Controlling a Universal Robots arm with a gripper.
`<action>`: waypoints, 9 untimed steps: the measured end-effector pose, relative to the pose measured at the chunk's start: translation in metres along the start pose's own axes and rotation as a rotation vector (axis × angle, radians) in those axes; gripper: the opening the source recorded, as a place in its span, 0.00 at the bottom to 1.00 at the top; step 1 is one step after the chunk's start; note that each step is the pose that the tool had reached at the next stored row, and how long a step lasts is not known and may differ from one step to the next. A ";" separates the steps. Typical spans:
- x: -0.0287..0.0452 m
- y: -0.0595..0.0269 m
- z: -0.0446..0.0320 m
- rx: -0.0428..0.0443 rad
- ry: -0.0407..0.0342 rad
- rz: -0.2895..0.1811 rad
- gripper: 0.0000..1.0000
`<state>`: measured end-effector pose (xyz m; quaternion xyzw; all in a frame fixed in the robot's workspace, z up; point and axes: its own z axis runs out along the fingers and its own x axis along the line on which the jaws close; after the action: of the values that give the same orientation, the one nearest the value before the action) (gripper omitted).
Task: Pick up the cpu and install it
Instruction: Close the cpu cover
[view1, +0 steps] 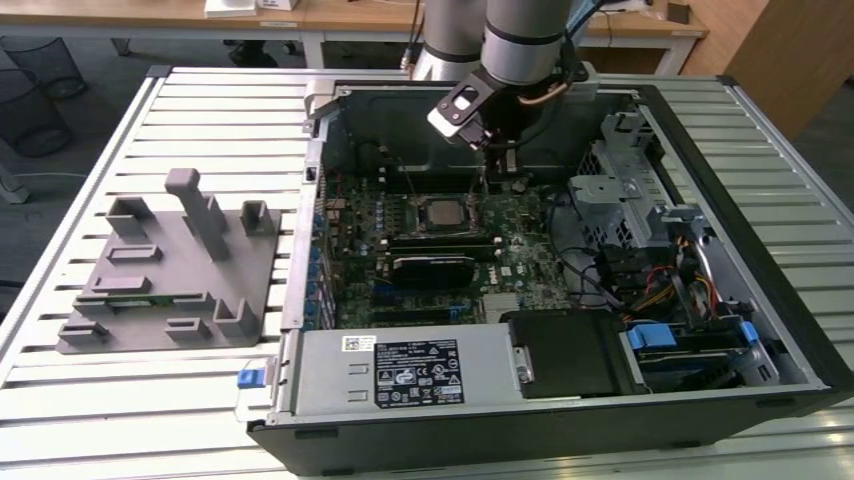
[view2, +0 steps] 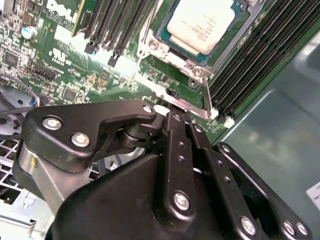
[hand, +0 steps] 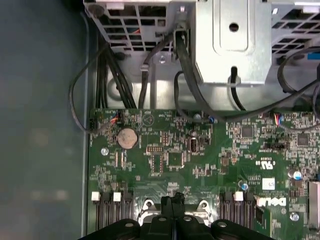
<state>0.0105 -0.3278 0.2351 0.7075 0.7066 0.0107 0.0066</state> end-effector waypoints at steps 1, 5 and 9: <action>0.0000 -0.0017 0.0001 0.0000 0.0000 0.000 0.11; 0.0000 -0.0080 0.0003 -0.0001 0.0001 0.000 0.11; 0.0000 -0.0143 0.0004 0.0000 0.0001 0.000 0.11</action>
<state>-0.0038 -0.3278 0.2344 0.7075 0.7066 0.0107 0.0066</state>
